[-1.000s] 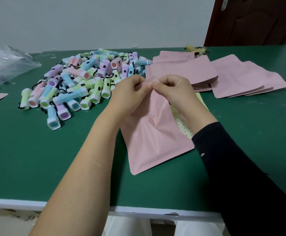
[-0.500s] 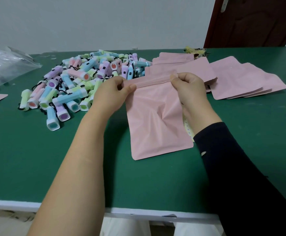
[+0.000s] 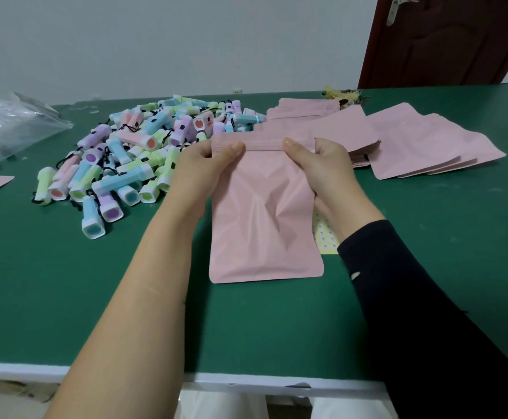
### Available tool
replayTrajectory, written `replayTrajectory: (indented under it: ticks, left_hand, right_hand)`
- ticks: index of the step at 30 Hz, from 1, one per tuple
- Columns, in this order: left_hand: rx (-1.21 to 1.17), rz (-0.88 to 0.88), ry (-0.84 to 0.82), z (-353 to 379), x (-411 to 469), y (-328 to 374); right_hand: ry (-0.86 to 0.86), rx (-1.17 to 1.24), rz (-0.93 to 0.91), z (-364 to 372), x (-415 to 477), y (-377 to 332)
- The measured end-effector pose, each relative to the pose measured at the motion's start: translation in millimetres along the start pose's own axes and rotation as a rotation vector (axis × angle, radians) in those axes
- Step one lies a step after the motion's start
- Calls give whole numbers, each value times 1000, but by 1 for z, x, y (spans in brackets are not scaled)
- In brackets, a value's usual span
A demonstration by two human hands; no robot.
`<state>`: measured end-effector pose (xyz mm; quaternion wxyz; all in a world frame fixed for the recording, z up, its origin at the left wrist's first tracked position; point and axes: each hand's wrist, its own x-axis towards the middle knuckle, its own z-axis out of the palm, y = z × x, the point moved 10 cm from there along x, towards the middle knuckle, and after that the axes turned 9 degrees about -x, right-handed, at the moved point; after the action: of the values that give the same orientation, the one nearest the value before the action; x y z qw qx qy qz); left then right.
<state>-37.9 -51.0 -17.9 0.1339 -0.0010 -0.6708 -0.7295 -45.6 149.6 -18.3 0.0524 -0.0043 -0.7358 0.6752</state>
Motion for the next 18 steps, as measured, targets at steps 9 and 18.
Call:
replayTrajectory:
  ticks: [9,18]
  left_hand:
    - [-117,-151,122,-14,6,-17]
    - [-165,-130,236,-33,9,-19]
  right_hand:
    - [-11,-13,1,3,3,-3]
    - [-244,-84,138,26,2,25]
